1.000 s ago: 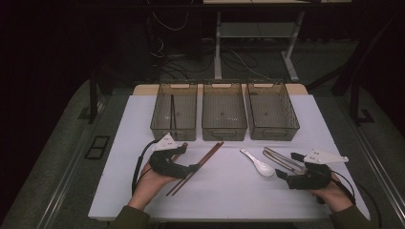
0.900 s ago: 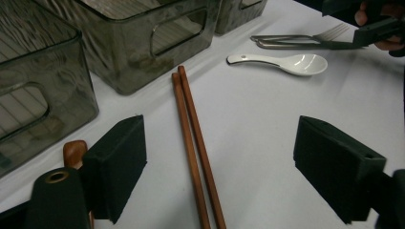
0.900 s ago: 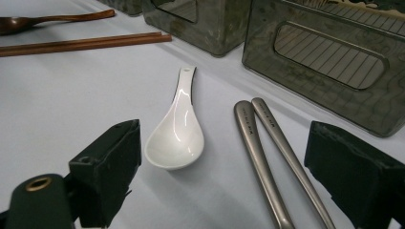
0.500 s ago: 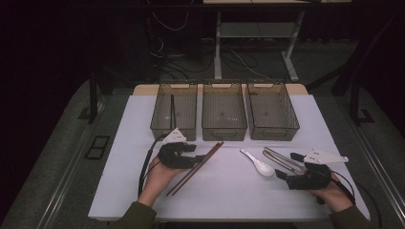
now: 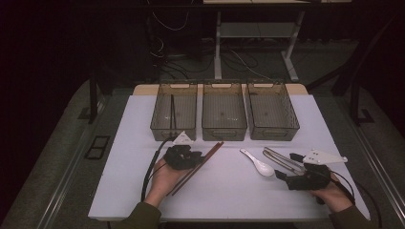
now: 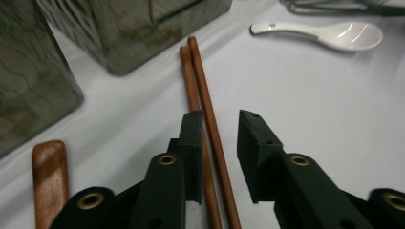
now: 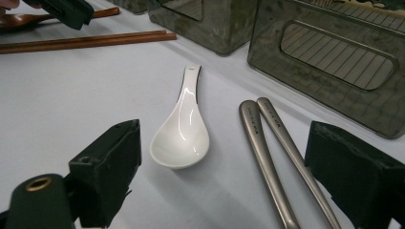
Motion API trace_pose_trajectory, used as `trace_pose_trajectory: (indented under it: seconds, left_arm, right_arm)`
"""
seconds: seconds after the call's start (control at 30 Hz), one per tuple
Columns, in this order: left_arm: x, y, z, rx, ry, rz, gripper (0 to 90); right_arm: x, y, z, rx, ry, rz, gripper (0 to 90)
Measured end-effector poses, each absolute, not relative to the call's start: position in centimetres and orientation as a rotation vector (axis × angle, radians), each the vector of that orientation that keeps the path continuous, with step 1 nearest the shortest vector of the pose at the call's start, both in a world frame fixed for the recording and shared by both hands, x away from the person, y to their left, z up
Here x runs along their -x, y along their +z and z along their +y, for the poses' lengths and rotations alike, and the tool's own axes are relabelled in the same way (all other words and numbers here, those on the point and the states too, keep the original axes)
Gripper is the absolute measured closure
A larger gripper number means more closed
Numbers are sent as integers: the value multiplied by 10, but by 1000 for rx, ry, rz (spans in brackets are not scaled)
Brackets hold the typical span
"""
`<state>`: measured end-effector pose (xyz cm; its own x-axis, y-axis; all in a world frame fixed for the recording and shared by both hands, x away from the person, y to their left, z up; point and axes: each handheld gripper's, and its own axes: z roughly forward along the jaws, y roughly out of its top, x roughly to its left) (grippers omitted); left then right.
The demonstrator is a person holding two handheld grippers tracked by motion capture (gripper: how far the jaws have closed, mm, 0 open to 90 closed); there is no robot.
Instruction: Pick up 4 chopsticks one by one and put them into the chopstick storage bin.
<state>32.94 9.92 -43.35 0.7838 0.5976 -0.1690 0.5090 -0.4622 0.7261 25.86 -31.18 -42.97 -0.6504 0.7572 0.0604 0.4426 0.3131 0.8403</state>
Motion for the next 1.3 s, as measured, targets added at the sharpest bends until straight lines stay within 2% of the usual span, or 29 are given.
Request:
trace_pose_trajectory:
  seconds: [0.6,1.3]
  left_arm:
    - [-332,-442,97,-2214,138,866,778]
    - [-328,-446,94,-2236,204,867,823]
  right_arm:
    - [-260,-435,-305,-1076,1297,2269,122]
    - [-260,-439,-296,-1058,1279,2298,122]
